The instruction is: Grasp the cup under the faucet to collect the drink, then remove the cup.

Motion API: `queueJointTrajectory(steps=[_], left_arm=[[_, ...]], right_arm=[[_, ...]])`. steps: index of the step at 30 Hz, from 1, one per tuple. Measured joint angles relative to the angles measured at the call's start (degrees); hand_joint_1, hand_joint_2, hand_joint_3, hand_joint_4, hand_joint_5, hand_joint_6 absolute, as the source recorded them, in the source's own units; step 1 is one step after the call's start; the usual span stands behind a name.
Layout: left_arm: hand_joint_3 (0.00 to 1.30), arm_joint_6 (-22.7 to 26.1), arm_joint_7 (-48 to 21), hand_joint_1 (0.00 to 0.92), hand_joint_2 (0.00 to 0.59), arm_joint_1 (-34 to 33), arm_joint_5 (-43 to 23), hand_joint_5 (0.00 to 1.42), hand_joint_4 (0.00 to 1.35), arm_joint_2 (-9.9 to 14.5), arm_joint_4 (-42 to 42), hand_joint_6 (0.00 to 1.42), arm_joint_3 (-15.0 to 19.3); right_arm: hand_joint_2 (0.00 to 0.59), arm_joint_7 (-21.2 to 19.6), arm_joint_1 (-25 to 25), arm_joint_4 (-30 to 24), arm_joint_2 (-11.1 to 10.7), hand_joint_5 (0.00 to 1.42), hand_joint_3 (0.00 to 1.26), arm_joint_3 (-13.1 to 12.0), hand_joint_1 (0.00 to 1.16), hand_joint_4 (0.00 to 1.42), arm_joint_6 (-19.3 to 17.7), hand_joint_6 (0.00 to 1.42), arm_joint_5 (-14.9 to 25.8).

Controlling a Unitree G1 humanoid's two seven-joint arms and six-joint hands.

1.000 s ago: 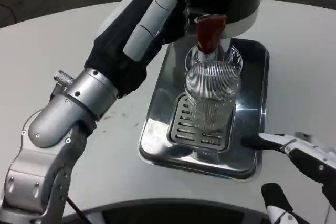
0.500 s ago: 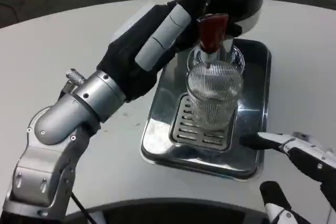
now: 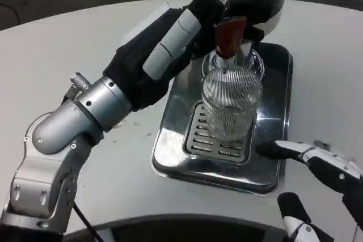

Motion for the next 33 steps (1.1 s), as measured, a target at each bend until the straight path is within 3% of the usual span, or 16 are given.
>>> queueJointTrajectory(steps=[20,33], left_arm=[[0.26,-3.2,-2.8,0.032,0.125,-0.4,-1.0,0.33,0.24,2.2,2.5,0.25,0.6],[0.26,-6.7,-2.8,0.040,0.131,-0.4,1.7,0.33,0.24,3.4,2.9,0.25,0.0]], right_arm=[[0.565,-0.2,-0.5,0.0,0.1,0.18,0.31,0.9,0.51,0.27,0.4,0.07,-0.4],[0.565,-0.3,-0.5,0.0,0.2,0.18,0.31,1.3,0.51,0.28,0.4,0.07,-0.4]])
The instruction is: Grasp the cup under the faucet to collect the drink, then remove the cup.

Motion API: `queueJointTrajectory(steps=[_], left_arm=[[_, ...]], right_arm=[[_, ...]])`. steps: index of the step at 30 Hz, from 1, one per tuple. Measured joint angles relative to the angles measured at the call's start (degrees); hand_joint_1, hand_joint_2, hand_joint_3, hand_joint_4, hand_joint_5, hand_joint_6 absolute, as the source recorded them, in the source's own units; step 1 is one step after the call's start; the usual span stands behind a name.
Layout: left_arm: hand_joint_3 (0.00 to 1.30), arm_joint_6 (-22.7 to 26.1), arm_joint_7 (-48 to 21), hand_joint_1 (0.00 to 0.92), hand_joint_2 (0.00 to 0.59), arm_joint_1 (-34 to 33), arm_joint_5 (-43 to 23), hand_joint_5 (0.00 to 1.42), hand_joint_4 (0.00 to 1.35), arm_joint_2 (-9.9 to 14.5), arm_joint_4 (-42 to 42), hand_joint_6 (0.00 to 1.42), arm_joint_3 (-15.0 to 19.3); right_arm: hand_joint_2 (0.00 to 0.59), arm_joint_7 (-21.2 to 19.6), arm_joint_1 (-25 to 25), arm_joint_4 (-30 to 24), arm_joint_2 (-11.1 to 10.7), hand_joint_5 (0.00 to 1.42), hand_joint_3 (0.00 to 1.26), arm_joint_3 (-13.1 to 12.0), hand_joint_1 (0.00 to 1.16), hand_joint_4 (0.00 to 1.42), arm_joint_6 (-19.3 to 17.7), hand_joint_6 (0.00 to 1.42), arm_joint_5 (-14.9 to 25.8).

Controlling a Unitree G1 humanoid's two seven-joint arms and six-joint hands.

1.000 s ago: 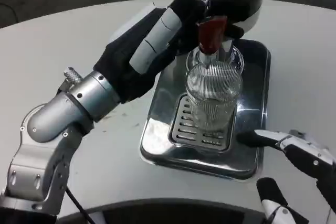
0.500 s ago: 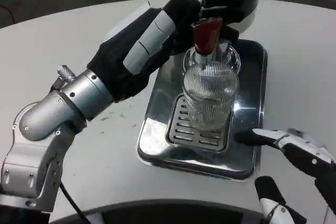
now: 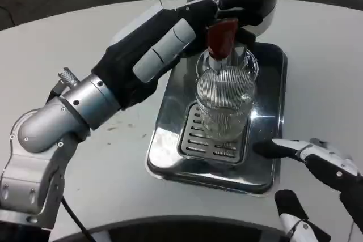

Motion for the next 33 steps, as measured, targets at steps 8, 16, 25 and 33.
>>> queueJointTrajectory(steps=[8,16,25,33], left_arm=[[0.22,-3.6,0.0,0.059,0.142,0.1,2.7,0.34,0.26,1.1,0.0,0.25,-0.5],[0.20,-7.4,0.3,0.065,0.144,0.8,4.9,0.35,0.27,2.2,0.0,0.26,-0.9],[0.19,-11.9,0.8,0.065,0.145,1.6,7.3,0.35,0.28,3.4,0.1,0.26,-1.2],[0.19,-17.3,1.8,0.065,0.146,1.8,9.7,0.35,0.28,4.2,1.8,0.26,-1.3]], right_arm=[[0.565,-0.1,0.0,0.0,0.1,0.18,0.31,0.5,0.51,0.28,0.2,0.07,-0.1],[0.565,-0.5,0.0,0.0,0.1,0.19,0.31,0.7,0.51,0.28,0.4,0.07,-0.1],[0.565,-0.5,-0.2,0.0,0.2,0.19,0.31,1.7,0.51,0.28,0.8,0.07,-1.4],[0.565,-0.5,-1.2,0.0,0.4,0.19,0.31,2.7,0.51,0.28,1.8,0.07,-2.3]])
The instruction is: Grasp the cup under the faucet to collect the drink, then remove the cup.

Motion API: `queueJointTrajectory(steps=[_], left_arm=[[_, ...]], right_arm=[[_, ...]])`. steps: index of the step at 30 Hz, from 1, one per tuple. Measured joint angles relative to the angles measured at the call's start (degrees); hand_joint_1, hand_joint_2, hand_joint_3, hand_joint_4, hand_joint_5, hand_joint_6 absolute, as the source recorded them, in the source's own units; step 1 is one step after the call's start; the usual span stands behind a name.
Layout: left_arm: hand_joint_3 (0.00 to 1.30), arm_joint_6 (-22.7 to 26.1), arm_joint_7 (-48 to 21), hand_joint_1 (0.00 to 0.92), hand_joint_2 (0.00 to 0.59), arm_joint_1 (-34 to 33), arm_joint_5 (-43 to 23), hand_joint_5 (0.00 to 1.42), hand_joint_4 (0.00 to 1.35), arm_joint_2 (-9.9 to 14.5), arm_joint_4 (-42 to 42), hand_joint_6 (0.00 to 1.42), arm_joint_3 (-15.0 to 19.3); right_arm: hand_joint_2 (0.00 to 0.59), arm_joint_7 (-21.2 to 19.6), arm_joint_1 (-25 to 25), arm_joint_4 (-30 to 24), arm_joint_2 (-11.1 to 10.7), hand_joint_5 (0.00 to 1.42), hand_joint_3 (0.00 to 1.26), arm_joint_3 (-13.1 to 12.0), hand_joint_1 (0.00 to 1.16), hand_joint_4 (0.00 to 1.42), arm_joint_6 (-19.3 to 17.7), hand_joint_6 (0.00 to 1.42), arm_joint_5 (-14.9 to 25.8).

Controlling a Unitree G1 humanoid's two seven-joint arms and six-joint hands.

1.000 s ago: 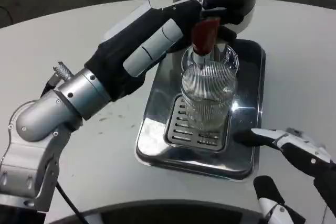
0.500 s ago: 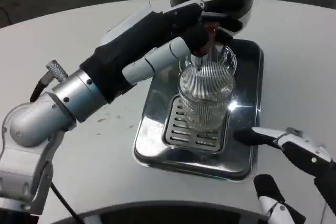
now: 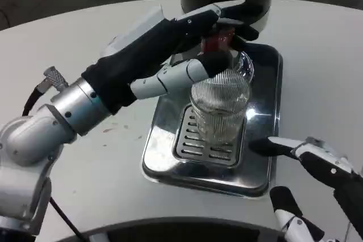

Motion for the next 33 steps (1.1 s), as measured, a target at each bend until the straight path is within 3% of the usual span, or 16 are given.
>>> queueJointTrajectory(steps=[16,33], left_arm=[[0.19,-8.8,3.5,0.065,0.147,0.1,5.8,0.35,0.27,1.7,2.7,0.26,-0.6],[0.20,-13.2,7.2,0.056,0.149,-0.1,8.9,0.35,0.27,3.7,4.2,0.26,-2.5]], right_arm=[[0.565,0.0,-1.2,0.0,0.0,0.19,0.31,1.2,0.51,0.28,1.7,0.07,-1.2],[0.556,-1.1,-2.8,0.0,0.3,0.19,0.30,3.7,0.52,0.28,4.4,0.07,-2.7]])
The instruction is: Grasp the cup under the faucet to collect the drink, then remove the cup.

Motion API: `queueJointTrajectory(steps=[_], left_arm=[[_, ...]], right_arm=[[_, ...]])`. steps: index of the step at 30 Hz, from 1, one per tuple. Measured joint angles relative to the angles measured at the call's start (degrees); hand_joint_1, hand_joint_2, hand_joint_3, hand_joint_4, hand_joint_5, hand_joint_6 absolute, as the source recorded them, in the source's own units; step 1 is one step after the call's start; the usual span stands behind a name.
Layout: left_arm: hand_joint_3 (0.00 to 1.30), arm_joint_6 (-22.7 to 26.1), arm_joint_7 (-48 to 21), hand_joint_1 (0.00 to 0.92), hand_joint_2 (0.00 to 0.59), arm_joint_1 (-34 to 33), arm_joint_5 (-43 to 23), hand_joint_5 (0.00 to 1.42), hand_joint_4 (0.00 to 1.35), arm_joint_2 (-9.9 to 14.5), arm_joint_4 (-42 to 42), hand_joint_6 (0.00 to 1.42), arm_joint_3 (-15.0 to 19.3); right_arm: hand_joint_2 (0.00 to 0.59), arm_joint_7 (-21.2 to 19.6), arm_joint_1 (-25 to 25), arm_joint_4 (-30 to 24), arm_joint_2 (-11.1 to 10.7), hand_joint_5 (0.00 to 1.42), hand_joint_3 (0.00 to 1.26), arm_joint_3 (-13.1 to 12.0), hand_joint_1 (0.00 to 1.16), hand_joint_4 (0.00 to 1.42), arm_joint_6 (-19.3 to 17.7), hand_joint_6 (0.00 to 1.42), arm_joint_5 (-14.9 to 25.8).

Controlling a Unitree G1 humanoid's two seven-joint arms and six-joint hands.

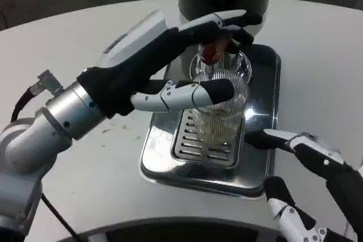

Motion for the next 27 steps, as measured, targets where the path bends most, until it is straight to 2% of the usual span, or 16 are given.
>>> queueJointTrajectory(steps=[3,7,10,14,18,20,27], left_arm=[[0.20,-0.4,0.4,0.054,0.149,-0.1,0.2,0.35,0.27,0.4,0.2,0.26,-0.3],[0.20,-1.0,0.9,0.052,0.150,-0.3,1.0,0.35,0.27,1.0,0.3,0.26,-0.6],[0.20,-1.3,1.1,0.051,0.150,-0.4,1.4,0.35,0.27,1.1,0.5,0.26,-0.6],[0.20,-2.0,1.5,0.050,0.150,-0.5,1.9,0.35,0.27,1.3,0.8,0.26,-0.7],[0.21,-2.2,1.5,0.050,0.150,-0.6,2.0,0.35,0.27,1.5,1.0,0.26,-0.8],[0.21,-2.4,1.5,0.050,0.150,-0.6,2.0,0.35,0.27,1.5,1.2,0.26,-0.8],[0.21,-3.0,2.0,0.050,0.150,-0.8,2.0,0.35,0.27,1.8,1.8,0.26,-1.1]], right_arm=[[0.540,-0.3,-0.2,0.0,0.0,0.19,0.29,0.6,0.56,0.27,0.7,0.08,-0.6],[0.440,-0.5,-0.3,0.0,-0.1,0.21,0.25,1.4,0.66,0.25,2.1,0.09,-1.2],[0.399,-0.6,-0.6,0.0,-0.5,0.21,0.24,1.8,0.71,0.24,3.1,0.10,-1.4],[0.304,-0.6,-1.8,0.0,-1.6,0.20,0.19,2.1,0.86,0.21,5.4,0.15,-1.9],[0.220,-1.1,-3.1,0.3,-2.7,0.18,0.15,2.2,0.93,0.17,7.0,0.20,-2.2],[0.199,-1.8,-3.5,0.8,-2.9,0.17,0.14,2.3,0.94,0.16,7.7,0.22,-2.2],[0.177,-7.2,-4.2,7.1,-1.9,0.14,0.11,3.3,0.95,0.13,8.2,0.23,-0.6]])
